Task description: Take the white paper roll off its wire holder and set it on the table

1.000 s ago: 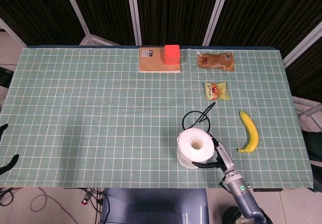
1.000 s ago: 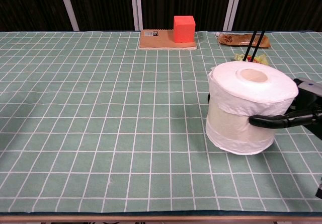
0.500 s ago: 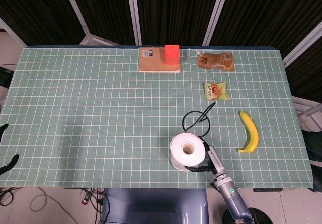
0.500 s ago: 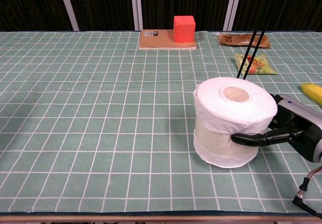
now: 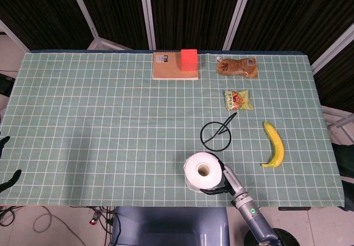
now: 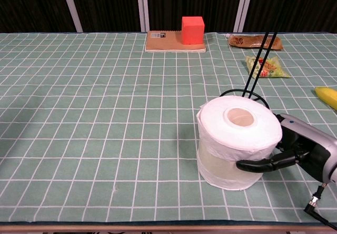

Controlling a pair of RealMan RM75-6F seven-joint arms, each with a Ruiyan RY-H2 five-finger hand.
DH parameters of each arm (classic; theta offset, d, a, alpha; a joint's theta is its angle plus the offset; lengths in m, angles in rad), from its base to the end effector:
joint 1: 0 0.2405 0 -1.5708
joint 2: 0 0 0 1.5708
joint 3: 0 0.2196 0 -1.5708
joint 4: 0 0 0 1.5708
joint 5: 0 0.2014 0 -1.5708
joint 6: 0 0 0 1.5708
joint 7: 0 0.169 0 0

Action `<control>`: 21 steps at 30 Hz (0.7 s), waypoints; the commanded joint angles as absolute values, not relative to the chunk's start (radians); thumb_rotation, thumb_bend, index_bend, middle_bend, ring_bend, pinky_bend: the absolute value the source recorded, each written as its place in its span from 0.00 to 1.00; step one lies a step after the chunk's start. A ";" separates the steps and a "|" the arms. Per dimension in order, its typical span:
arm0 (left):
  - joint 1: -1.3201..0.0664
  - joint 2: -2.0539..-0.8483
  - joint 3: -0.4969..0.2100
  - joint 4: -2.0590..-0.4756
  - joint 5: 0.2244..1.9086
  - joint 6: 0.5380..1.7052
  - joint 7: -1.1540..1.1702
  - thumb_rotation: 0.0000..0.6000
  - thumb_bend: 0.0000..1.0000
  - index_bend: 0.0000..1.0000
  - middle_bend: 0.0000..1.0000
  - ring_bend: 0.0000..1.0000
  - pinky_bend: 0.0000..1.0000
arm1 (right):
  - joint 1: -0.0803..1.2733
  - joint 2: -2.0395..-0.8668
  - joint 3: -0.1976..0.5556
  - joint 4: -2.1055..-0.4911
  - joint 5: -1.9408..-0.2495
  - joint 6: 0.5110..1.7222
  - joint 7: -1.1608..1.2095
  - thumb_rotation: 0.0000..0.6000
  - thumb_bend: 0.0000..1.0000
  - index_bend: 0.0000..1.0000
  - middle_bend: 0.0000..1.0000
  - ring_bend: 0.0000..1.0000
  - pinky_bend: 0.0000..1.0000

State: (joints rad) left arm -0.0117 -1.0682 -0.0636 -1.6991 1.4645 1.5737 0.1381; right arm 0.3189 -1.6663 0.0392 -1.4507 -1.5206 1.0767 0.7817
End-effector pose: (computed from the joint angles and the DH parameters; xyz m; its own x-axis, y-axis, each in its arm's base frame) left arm -0.2751 0.1837 0.1756 0.4886 -0.0575 0.8706 0.8708 0.0958 -0.4823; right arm -0.1718 -0.2246 -0.0557 -0.5848 -0.4805 0.6536 -0.7793 0.1093 -0.6170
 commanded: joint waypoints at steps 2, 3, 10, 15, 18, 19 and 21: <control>-0.011 -1.068 -0.064 -1.699 1.465 1.574 0.139 1.00 0.22 0.12 0.00 0.00 0.03 | 0.337 -1.628 0.029 -1.474 -1.527 1.058 0.801 1.00 0.01 0.00 0.00 0.00 0.00; -0.012 -1.069 -0.064 -1.699 1.464 1.574 0.139 1.00 0.22 0.12 0.00 0.00 0.03 | 0.339 -1.617 0.029 -1.479 -1.528 1.058 0.807 1.00 0.01 0.00 0.00 0.00 0.00; -0.012 -1.069 -0.064 -1.699 1.464 1.575 0.139 1.00 0.22 0.13 0.00 0.00 0.03 | 0.325 -1.487 0.011 -1.544 -1.575 1.127 0.865 1.00 0.00 0.00 0.00 0.00 0.00; -0.012 -1.069 -0.063 -1.701 1.465 1.575 0.142 1.00 0.22 0.13 0.00 0.00 0.03 | 0.285 -1.323 -0.040 -1.618 -1.676 1.249 0.884 1.00 0.00 0.00 0.00 0.00 0.00; -0.010 -1.068 -0.066 -1.702 1.464 1.581 0.138 1.00 0.22 0.13 0.00 0.00 0.03 | 0.247 -1.226 -0.100 -1.647 -1.757 1.329 0.856 1.00 0.00 0.00 0.00 0.00 0.00; -0.008 -1.067 -0.067 -1.702 1.463 1.583 0.136 1.00 0.22 0.13 0.00 0.00 0.03 | 0.237 -1.197 -0.115 -1.653 -1.774 1.352 0.851 1.00 0.00 0.00 0.00 0.00 0.00; -0.007 -1.066 -0.067 -1.702 1.463 1.586 0.134 1.00 0.22 0.13 0.00 0.00 0.03 | 0.220 -1.150 -0.126 -1.661 -1.791 1.397 0.845 1.00 0.00 0.00 0.00 0.00 0.00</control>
